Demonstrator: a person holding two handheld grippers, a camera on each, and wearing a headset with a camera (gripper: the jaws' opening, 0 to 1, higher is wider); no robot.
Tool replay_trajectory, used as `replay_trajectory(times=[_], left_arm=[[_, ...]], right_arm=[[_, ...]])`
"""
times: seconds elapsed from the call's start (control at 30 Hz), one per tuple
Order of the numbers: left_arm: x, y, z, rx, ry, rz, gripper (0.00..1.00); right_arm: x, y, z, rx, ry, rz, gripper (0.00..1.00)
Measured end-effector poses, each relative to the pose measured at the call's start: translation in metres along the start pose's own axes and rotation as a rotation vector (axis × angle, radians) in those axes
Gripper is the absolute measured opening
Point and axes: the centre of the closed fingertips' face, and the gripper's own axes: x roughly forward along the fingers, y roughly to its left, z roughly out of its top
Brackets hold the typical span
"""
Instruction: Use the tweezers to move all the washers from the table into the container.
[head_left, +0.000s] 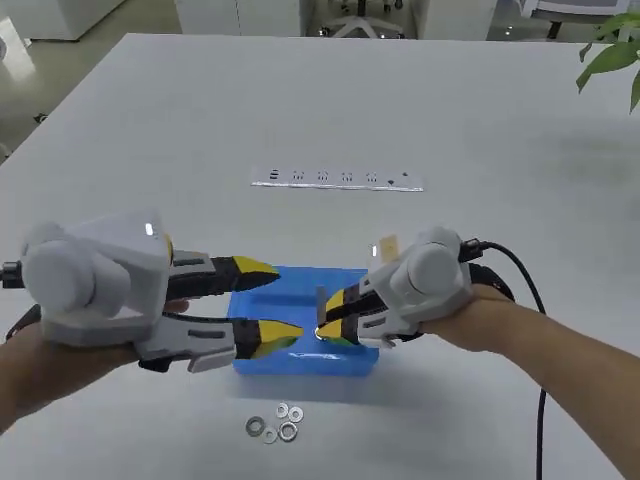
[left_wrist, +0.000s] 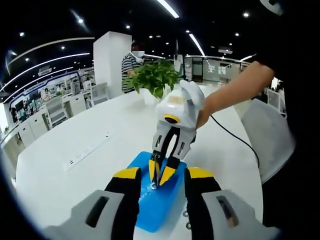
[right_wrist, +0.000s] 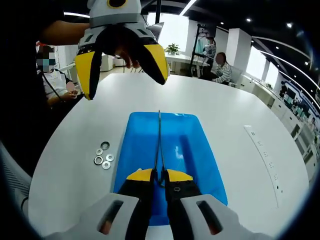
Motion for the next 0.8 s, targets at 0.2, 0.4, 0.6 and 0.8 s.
replay_trajectory(times=[0.2, 0.4, 0.6, 0.8], left_arm=[[0.013, 0.004, 0.0, 0.027, 0.011, -0.03, 0.29], [0.024, 0.004, 0.004, 0.052, 0.006, -0.067, 0.23], [0.033, 0.006, 0.003, 0.07, 0.01, -0.109, 0.15], [0.039, 0.003, 0.003, 0.101, 0.023, -0.138, 0.07]], right_arm=[[0.0, 0.0, 0.0, -0.006, 0.006, 0.005, 0.1], [-0.001, 0.0, 0.0, -0.007, 0.008, 0.006, 0.1], [0.0, 0.001, -0.001, -0.012, 0.011, 0.01, 0.1], [0.0, 0.001, -0.001, -0.02, 0.01, 0.015, 0.1]])
